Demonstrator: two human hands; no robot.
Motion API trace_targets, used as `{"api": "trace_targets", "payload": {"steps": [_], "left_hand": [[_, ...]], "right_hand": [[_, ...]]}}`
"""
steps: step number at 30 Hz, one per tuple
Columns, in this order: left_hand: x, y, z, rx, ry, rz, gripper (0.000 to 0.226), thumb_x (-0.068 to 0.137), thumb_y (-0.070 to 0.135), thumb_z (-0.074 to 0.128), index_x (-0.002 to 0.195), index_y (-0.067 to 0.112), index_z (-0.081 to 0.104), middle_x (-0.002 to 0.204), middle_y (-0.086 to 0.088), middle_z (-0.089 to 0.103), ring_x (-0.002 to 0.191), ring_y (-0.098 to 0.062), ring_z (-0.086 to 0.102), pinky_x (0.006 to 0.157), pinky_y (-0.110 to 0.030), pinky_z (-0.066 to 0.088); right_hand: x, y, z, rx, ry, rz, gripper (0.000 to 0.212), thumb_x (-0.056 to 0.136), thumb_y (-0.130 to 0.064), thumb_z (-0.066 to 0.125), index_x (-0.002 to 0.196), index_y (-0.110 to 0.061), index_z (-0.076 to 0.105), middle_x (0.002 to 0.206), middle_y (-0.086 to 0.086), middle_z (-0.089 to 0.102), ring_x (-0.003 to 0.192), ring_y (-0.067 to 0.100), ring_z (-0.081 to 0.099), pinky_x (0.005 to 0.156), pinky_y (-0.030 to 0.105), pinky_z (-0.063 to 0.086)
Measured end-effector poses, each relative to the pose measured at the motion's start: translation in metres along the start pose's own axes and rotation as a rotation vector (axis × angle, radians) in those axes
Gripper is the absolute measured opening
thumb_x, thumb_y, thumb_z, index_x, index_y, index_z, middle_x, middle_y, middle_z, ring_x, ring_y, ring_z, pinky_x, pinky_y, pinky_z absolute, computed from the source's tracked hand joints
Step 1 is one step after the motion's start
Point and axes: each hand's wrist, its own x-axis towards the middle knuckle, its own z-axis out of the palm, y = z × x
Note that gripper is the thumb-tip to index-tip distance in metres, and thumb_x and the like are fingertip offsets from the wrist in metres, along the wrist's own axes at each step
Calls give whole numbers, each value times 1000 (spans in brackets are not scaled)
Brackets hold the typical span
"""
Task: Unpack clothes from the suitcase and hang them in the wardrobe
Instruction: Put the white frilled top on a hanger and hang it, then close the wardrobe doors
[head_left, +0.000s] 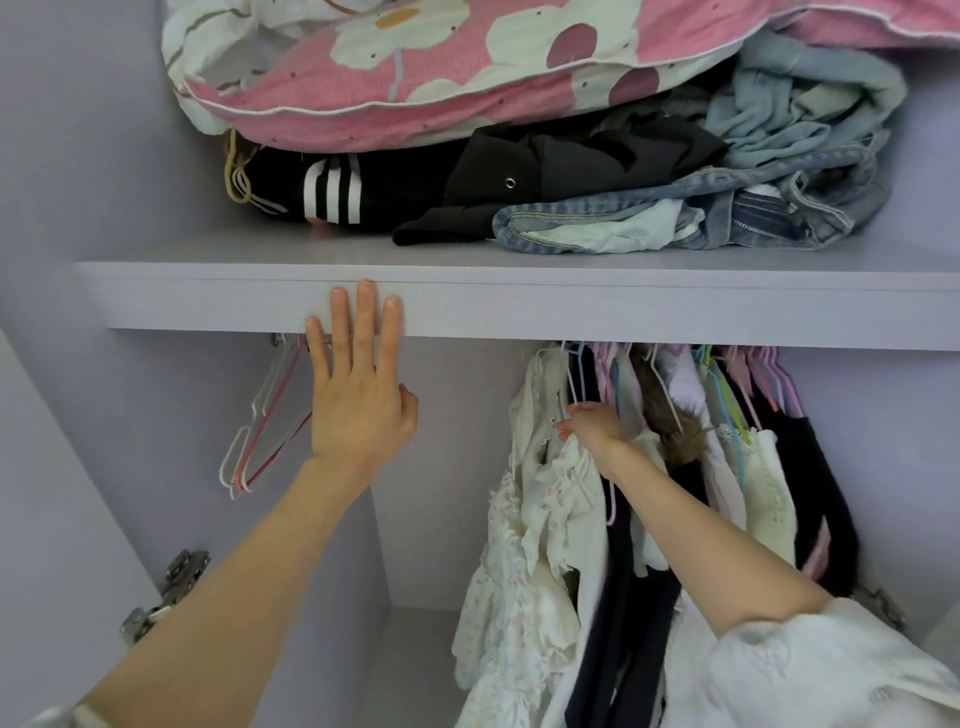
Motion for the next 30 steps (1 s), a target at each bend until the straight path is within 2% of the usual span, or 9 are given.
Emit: {"api": "trace_targets", "payload": {"steps": [1, 3, 6, 9, 11, 14, 17, 21, 30], "left_hand": [[-1, 5, -4, -12, -29, -24, 102, 69, 5, 59, 148, 7, -4, 154, -22, 3, 142, -41, -5, 113, -60, 5], [-6, 17, -12, -69, -84, -87, 99, 70, 3, 59, 148, 6, -3, 155, -21, -1, 142, -40, -5, 115, -58, 3], [-12, 26, -23, -163, -150, -146, 90, 79, 5, 54, 149, 8, -4, 156, -16, -8, 143, -35, -11, 115, -50, -5], [-25, 27, -37, -226, -232, -117, 77, 85, 7, 51, 149, 5, 6, 157, -16, -4, 144, -34, -5, 117, -45, 1], [-39, 32, -43, -302, -326, -137, 68, 88, 8, 50, 147, 2, 17, 156, -18, 9, 144, -35, 6, 117, -46, 13], [-71, 51, -61, -425, -514, -161, 57, 93, 15, 46, 145, 6, 24, 150, -14, 27, 136, -33, 29, 106, -46, 35], [-112, 68, -89, -444, -652, -102, 49, 97, 21, 39, 144, 12, 28, 143, -10, 38, 123, -31, 45, 92, -42, 43], [-166, 83, -120, -507, -731, -47, 38, 97, 21, 36, 135, 13, 40, 129, -9, 53, 95, -28, 57, 75, -37, 47], [-245, 171, -196, -697, -955, 133, 38, 99, 20, 35, 136, 15, 42, 136, -3, 50, 114, -20, 54, 88, -27, 44]], "right_hand": [[-8, 5, -2, -70, 20, -32, 27, 96, -4, 38, 110, 2, 61, 89, 12, 65, 79, 25, 61, 57, 25, 39], [-24, 16, -9, -196, 56, -110, 30, 94, -2, 33, 79, -6, 60, 81, 9, 58, 72, 22, 54, 57, 26, 37], [-40, 32, -16, -238, 40, -154, 27, 89, 0, 33, 69, -7, 49, 72, 4, 47, 65, 18, 44, 65, 29, 40], [-71, 52, -27, -250, -31, -158, 21, 93, -8, 34, 82, -12, 51, 75, -8, 43, 68, 15, 46, 67, 31, 41], [-94, 61, -36, -285, -45, -157, 20, 92, -10, 36, 84, -11, 54, 81, -2, 51, 74, 20, 50, 70, 32, 43], [-137, 75, -51, -272, -27, -131, 23, 92, -12, 37, 78, -19, 53, 90, 2, 55, 85, 21, 53, 85, 36, 48], [-189, 91, -59, -276, -12, -122, 16, 95, -16, 37, 91, -19, 53, 100, 3, 56, 94, 23, 56, 95, 40, 49], [-264, 122, -64, -305, -18, -99, 23, 97, -17, 36, 109, -13, 55, 102, 1, 53, 92, 21, 54, 89, 35, 47], [-422, 199, -133, -455, -115, 142, 34, 97, -20, 36, 121, 1, 50, 113, 24, 60, 82, 21, 52, 71, 30, 46]]}}
